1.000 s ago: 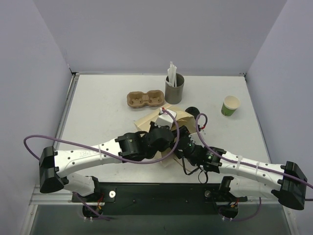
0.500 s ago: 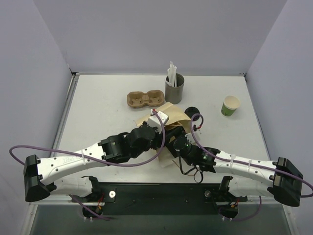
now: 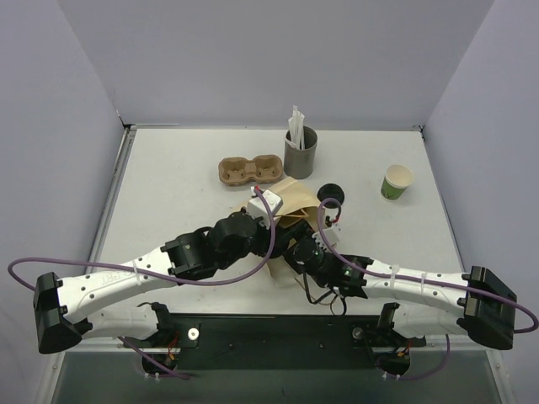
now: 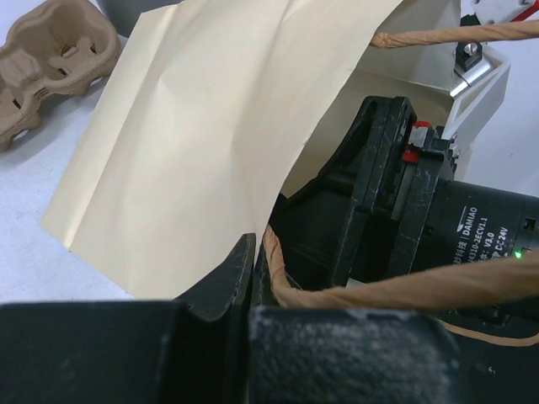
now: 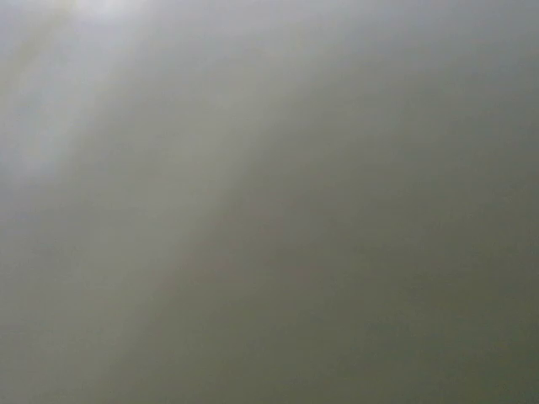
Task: Pack the takeout coffee
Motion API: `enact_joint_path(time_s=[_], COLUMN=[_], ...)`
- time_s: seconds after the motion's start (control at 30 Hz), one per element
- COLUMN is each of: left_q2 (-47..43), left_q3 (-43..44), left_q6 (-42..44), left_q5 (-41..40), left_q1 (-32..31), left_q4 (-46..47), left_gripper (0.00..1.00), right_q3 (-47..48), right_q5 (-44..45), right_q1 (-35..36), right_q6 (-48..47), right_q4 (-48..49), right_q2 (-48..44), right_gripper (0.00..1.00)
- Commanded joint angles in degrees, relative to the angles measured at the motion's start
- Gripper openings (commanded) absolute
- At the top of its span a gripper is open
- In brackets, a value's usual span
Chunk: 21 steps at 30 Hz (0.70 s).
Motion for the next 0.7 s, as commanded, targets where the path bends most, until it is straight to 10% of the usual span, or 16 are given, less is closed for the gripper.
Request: enact_joint_path(time_s=[0.0,0.67], left_q2=[0.1,5.9], left_q3=[1.8,9.0], left_q6=[-0.7,-4.9], left_q5=[-1.4,-10.3], left_q1=[0.1,0.2], left_q4=[4.5,-3.1], left_gripper=[0.0,0.0], right_q3=[2.7,10.0], right_q5=[3.0,7.0], right_q1=[1.3,4.3], right_q6=[-3.7,-10.3], right_q4=[-0.7,-11.8], right_q2=[-0.1,-1.4], right_gripper=[0.57,0.57])
